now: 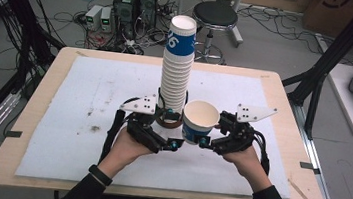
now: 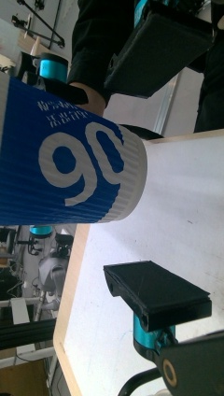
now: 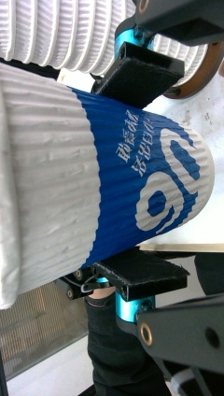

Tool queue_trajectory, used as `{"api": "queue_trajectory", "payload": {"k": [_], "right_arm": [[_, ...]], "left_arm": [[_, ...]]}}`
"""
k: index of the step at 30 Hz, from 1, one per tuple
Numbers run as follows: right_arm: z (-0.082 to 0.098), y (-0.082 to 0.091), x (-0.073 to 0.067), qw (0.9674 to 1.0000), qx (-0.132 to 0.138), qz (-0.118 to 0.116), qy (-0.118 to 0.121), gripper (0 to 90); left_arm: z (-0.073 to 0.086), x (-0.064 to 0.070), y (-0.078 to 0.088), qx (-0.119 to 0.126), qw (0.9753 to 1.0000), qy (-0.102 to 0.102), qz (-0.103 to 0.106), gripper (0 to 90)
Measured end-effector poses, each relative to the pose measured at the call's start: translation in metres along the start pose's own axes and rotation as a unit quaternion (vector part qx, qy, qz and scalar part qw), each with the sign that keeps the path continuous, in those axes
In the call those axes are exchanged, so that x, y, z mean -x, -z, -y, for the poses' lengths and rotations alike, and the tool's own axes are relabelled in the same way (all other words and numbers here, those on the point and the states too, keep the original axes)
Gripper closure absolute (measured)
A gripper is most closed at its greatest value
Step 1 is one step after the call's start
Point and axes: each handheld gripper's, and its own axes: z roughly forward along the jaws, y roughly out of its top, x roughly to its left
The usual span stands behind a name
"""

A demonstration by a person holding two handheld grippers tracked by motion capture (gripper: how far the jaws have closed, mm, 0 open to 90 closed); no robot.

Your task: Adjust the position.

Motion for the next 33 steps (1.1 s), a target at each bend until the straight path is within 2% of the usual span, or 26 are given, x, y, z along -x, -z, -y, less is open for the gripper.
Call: {"api": "queue_trajectory", "payload": {"k": [15, 20, 26, 30, 33], "right_arm": [[0.000, -0.005, -0.003, 1.0000, 0.000, -0.004, -0.004, 25.1], [0.001, -0.008, -0.005, 1.0000, 0.000, -0.008, -0.003, 25.1], [0.001, -0.012, -0.007, 0.9999, -0.003, -0.015, -0.004, 25.1], [0.001, -0.013, -0.007, 0.9999, -0.006, -0.013, 0.000, 25.1], [0.002, -0.013, -0.007, 0.9999, -0.005, -0.014, -0.004, 24.9]], "left_arm": [[0.007, 0.004, -0.017, -0.010, 0.9999, 0.002, 0.006, 11.2], [0.007, 0.005, -0.022, -0.012, 0.9998, 0.002, 0.015, 12.2], [0.008, 0.005, -0.022, -0.006, 0.9997, 0.003, 0.023, 18.5], [0.009, 0.006, -0.021, -0.004, 0.9996, 0.000, 0.029, 28.0], [0.009, 0.006, -0.021, -0.005, 0.9996, -0.001, 0.028, 29.4]]}}
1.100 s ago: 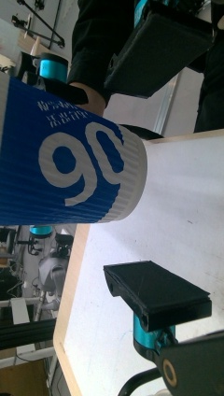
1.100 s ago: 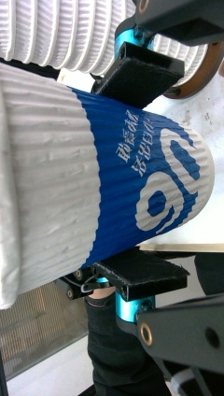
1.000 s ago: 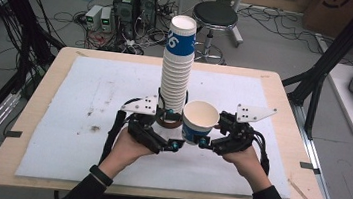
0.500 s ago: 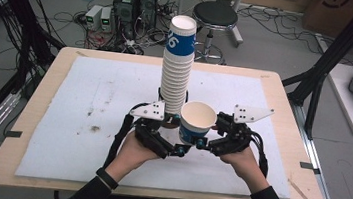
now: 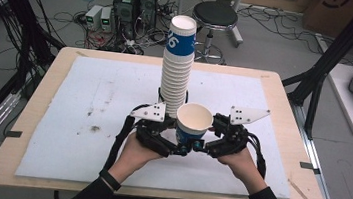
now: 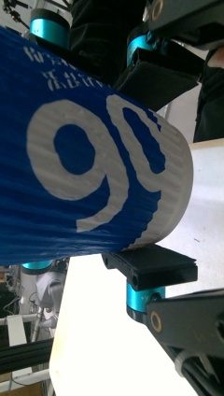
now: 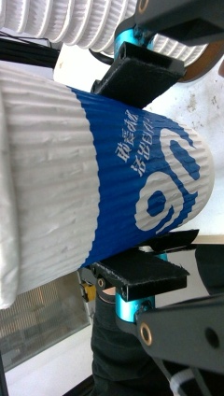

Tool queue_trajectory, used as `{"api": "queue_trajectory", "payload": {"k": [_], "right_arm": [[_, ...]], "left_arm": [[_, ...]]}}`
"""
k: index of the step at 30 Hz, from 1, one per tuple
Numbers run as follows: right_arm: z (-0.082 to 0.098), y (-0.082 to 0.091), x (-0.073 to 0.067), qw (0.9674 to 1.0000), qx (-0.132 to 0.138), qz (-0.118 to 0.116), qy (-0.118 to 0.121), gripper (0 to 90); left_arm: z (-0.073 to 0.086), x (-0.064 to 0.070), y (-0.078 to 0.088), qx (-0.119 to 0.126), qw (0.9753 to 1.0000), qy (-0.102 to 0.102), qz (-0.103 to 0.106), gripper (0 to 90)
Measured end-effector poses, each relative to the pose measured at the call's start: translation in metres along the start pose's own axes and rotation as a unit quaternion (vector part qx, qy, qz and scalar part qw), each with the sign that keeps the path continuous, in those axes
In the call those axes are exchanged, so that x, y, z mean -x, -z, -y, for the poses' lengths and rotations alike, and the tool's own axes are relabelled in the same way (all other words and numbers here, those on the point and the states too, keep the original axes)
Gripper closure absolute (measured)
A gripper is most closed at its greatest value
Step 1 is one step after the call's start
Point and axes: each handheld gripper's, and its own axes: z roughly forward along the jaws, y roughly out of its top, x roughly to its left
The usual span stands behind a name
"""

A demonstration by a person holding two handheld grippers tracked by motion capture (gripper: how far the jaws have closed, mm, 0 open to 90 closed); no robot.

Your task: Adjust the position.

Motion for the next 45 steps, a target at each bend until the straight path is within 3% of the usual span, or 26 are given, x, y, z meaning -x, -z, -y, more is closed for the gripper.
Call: {"api": "queue_trajectory", "payload": {"k": [8, 14, 20, 24, 26, 30, 45], "right_arm": [[-0.0017, 0.0012, -0.0012, 1.0000, 0.005, 0.004, 0.001, 19.0], [-0.0043, 0.0040, -0.0025, 0.9998, 0.019, 0.005, 0.003, 19.0], [-0.0043, 0.0039, -0.0028, 0.9998, 0.015, 0.006, 0.005, 20.4], [-0.0044, 0.0040, -0.0033, 0.9998, 0.017, 0.007, 0.010, 22.5], [-0.0043, 0.0041, -0.0031, 0.9998, 0.017, 0.007, 0.008, 23.0], [-0.0041, 0.0039, -0.0033, 0.9998, 0.015, 0.008, 0.008, 23.3], [-0.0024, -0.0007, -0.0042, 0.9998, 0.011, 0.012, 0.007, 23.4]], "left_arm": [[0.0021, -0.0003, -0.0020, -0.006, 1.0000, 0.004, 0.001, 29.6], [0.0040, -0.0003, -0.0047, -0.014, 0.9999, 0.004, 0.007, 29.6], [0.0052, 0.0001, -0.0068, -0.019, 0.9997, 0.006, 0.010, 29.7], [0.0052, 0.0004, -0.0069, -0.016, 0.9998, 0.006, 0.008, 28.1], [0.0050, 0.0003, -0.0072, -0.016, 0.9998, 0.011, 0.002, 21.3], [0.0047, -0.0006, -0.0072, -0.010, 0.9998, 0.016, 0.006, 16.6], [0.0029, 0.0000, -0.0060, 0.000, 0.9999, 0.015, 0.006, 18.9]]}}
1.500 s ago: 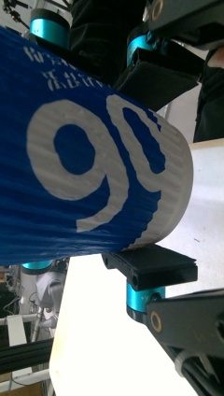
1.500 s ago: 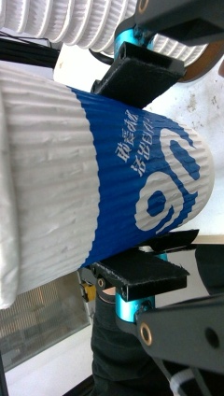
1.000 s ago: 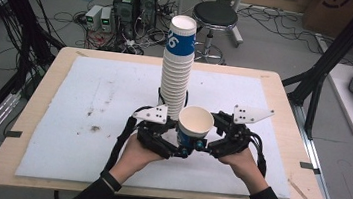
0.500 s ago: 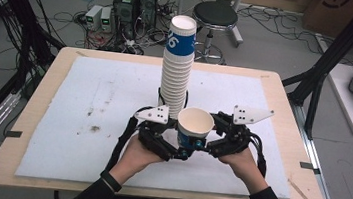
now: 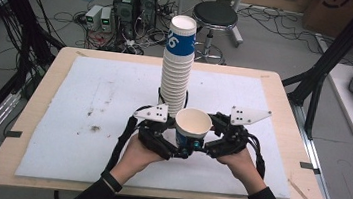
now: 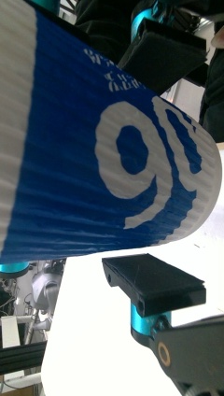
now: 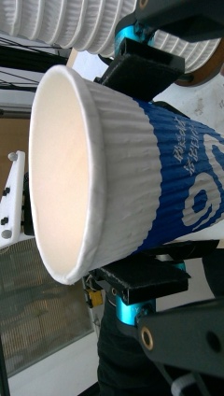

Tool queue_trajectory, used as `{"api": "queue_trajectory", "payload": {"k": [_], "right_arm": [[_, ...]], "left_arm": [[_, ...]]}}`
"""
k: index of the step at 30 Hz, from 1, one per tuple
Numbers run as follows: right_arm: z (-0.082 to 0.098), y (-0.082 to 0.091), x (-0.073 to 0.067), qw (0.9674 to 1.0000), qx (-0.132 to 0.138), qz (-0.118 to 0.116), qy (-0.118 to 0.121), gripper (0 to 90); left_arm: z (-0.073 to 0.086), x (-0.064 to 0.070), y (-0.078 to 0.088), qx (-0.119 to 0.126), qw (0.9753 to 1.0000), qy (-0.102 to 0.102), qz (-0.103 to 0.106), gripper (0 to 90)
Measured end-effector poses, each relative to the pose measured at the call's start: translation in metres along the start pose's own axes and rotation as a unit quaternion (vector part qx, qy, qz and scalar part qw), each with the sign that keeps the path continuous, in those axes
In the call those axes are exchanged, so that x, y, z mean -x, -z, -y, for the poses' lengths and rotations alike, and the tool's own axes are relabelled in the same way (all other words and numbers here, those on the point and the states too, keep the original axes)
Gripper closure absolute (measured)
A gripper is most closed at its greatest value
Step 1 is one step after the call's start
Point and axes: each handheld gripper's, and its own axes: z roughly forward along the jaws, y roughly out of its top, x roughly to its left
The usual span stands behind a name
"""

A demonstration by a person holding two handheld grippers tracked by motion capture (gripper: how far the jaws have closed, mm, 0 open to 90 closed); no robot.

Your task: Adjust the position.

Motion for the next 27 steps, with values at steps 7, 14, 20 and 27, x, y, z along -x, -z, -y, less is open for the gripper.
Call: {"api": "queue_trajectory", "payload": {"k": [7, 14, 20, 27], "right_arm": [[0.0000, 0.0000, 0.0003, 1.0000, -0.001, -0.002, 0.002, 23.0], [-0.0013, 0.0015, -0.0005, 1.0000, -0.001, -0.006, -0.002, 19.3], [-0.0037, 0.0007, -0.0008, 0.9999, 0.005, -0.009, -0.006, 18.5], [-0.0038, 0.0002, 0.0002, 0.9998, 0.007, -0.012, -0.014, 17.9]], "left_arm": [[-0.0003, 0.0017, 0.0005, -0.001, 1.0000, -0.009, -0.001, 27.9], [-0.0004, 0.0022, -0.0009, -0.001, 0.9999, -0.013, 0.002, 27.9], [0.0009, 0.0023, -0.0003, -0.006, 0.9999, -0.014, 0.001, 28.0], [0.0018, 0.0020, -0.0016, -0.009, 0.9997, -0.020, -0.003, 28.0]]}}
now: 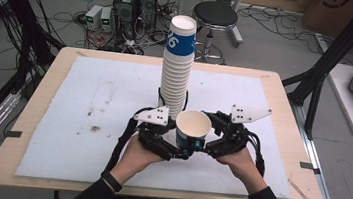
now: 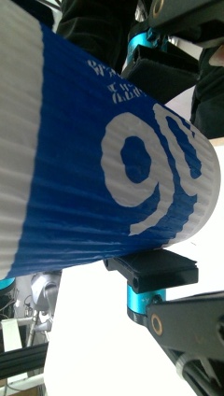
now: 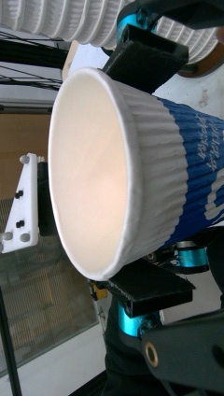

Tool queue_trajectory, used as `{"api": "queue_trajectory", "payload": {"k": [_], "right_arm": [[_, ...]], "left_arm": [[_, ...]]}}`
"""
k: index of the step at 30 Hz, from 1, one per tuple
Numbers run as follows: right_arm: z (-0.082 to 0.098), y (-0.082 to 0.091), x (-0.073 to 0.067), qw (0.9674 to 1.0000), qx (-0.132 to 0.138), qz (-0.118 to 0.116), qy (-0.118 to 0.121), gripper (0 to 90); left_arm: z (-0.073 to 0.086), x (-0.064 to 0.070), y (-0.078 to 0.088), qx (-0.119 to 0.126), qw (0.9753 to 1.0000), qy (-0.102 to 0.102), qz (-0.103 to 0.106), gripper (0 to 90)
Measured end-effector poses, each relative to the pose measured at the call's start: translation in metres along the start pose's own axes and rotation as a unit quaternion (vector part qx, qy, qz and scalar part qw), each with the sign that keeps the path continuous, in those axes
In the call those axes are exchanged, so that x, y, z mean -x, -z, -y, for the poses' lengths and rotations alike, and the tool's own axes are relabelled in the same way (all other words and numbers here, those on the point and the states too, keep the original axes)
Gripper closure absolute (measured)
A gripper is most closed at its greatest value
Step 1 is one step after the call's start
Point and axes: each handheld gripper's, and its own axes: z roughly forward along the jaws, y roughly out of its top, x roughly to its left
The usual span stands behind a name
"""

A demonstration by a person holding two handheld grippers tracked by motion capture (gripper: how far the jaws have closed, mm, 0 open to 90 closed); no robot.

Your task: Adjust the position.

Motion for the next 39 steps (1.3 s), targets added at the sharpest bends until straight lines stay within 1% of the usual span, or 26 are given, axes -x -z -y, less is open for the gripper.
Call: {"api": "queue_trajectory", "payload": {"k": [6, 11, 14, 16, 19, 25, 27, 28, 29, 33, 35, 36, 39], "right_arm": [[0.000, 0.001, 0.000, 1.0000, 0.000, 0.001, -0.001, 18.0], [0.000, 0.002, 0.001, 1.0000, 0.000, 0.002, 0.003, 20.3], [-0.001, 0.003, 0.001, 1.0000, 0.003, 0.006, 0.005, 20.7], [-0.001, 0.003, 0.001, 1.0000, 0.002, 0.007, 0.006, 20.8], [-0.001, 0.004, 0.001, 0.9999, 0.000, 0.007, 0.008, 20.9], [-0.001, 0.006, 0.001, 0.9999, 0.000, 0.014, 0.009, 20.9], [-0.001, 0.007, 0.002, 0.9998, 0.000, 0.017, 0.009, 20.9], [-0.001, 0.007, 0.002, 0.9997, 0.003, 0.018, 0.013, 20.9], [-0.001, 0.008, 0.002, 0.9998, 0.003, 0.019, 0.010, 20.9], [-0.001, 0.012, 0.003, 0.9996, 0.003, 0.026, 0.014, 20.9], [-0.001, 0.014, 0.005, 0.9995, 0.006, 0.029, 0.013, 20.9], [-0.001, 0.015, 0.005, 0.9995, 0.006, 0.031, 0.009, 20.9], [0.000, 0.018, 0.007, 0.9992, 0.007, 0.036, 0.011, 20.9]], "left_arm": [[0.000, 0.000, -0.001, 0.000, 1.0000, -0.002, -0.001, 28.1], [0.000, 0.000, -0.001, -0.001, 1.0000, 0.001, -0.001, 26.9], [0.000, -0.001, -0.003, -0.002, 0.9999, 0.011, -0.002, 17.5], [0.000, 0.000, -0.004, -0.001, 1.0000, 0.009, 0.002, 16.7], [-0.001, 0.000, -0.003, -0.003, 1.0000, 0.006, -0.007, 13.1], [-0.002, -0.001, 0.002, -0.004, 0.9998, 0.007, -0.017, 11.0], [-0.002, -0.002, 0.004, -0.004, 0.9996, 0.008, -0.025, 10.5], [-0.002, -0.002, 0.005, -0.006, 0.9995, 0.009, -0.028, 10.6], [-0.002, -0.003, 0.008, -0.005, 0.9995, 0.007, -0.031, 10.5], [-0.003, -0.004, 0.015, -0.002, 0.9991, 0.006, -0.042, 10.6], [-0.004, -0.005, 0.018, -0.001, 0.9988, 0.007, -0.048, 10.6], [-0.004, -0.006, 0.020, -0.001, 0.9986, 0.008, -0.051, 10.6], [-0.005, -0.007, 0.027, 0.000, 0.9983, 0.005, -0.058, 10.6]]}}
